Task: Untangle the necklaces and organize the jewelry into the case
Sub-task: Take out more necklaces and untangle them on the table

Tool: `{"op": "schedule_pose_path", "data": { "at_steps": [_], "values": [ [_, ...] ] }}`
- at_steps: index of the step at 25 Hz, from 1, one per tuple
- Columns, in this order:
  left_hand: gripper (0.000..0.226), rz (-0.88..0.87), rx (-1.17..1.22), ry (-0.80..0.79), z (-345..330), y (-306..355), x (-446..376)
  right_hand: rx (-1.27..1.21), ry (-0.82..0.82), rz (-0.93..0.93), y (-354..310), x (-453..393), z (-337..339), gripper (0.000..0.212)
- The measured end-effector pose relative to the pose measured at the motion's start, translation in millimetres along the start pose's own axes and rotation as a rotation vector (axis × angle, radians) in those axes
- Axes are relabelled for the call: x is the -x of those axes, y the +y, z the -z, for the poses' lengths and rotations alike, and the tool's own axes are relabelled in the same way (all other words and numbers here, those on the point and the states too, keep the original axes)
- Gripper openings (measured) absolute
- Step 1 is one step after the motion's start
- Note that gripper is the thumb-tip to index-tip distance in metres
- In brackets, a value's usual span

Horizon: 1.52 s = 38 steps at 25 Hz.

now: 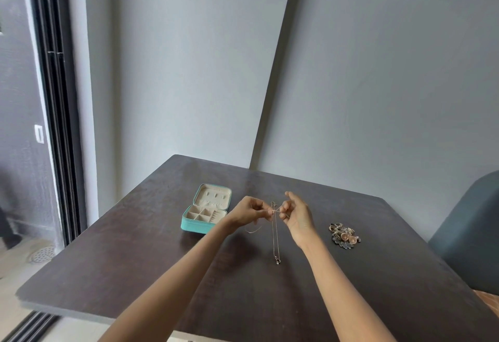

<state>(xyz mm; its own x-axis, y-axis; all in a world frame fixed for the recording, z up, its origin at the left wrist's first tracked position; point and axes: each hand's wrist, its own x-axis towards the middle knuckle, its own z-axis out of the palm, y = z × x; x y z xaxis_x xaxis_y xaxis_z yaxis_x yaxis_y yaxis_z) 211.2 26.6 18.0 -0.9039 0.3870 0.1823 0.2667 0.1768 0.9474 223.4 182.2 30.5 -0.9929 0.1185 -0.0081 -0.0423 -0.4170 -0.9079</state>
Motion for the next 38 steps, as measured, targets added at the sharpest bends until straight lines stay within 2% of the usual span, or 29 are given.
{"op": "schedule_pose_path", "data": {
  "at_steps": [2, 4, 7, 9, 14, 21, 25, 28, 33, 38],
  "values": [
    [0.011, 0.013, -0.003, 0.003, 0.0, 3.8, 0.4, 0.057, 0.005, 0.014, 1.9, -1.7, 3.8, 0.014],
    [0.014, 0.038, -0.005, 0.011, -0.4, 7.8, -1.1, 0.232, 0.009, 0.073, 3.1, -3.5, 7.3, 0.018],
    [0.011, 0.066, -0.024, 0.032, -0.6, 11.1, -3.2, 0.540, -0.075, 0.149, 5.1, -2.7, 13.8, 0.021],
    [0.006, 0.081, -0.027, 0.050, -0.1, 12.6, -2.8, 0.635, -0.121, 0.167, 6.9, -2.3, 18.6, 0.019],
    [0.021, 0.103, -0.033, 0.092, -1.2, 13.8, -1.5, 0.749, -0.157, 0.205, 8.8, -7.1, 22.9, 0.013],
    [0.018, 0.082, -0.005, 0.125, -1.2, 6.5, -2.2, 0.824, -0.124, 0.196, 7.4, -14.7, 19.1, 0.010],
    [0.016, 0.087, -0.009, 0.138, -6.0, 4.7, -3.0, 0.957, -0.098, 0.211, 10.2, -23.2, 21.9, 0.014],
    [0.013, 0.105, -0.012, 0.163, -10.1, 8.1, -3.7, 1.021, -0.079, 0.302, 14.8, -28.1, 22.9, 0.018],
    [0.012, 0.118, -0.013, 0.163, -13.1, 10.3, -2.0, 1.190, -0.041, 0.481, 18.4, -24.4, 24.5, 0.012],
    [0.020, 0.136, 0.075, 0.181, -15.6, 15.1, 1.9, 1.134, -0.007, 0.447, 20.2, -26.1, 19.6, 0.012]
  ]
}}
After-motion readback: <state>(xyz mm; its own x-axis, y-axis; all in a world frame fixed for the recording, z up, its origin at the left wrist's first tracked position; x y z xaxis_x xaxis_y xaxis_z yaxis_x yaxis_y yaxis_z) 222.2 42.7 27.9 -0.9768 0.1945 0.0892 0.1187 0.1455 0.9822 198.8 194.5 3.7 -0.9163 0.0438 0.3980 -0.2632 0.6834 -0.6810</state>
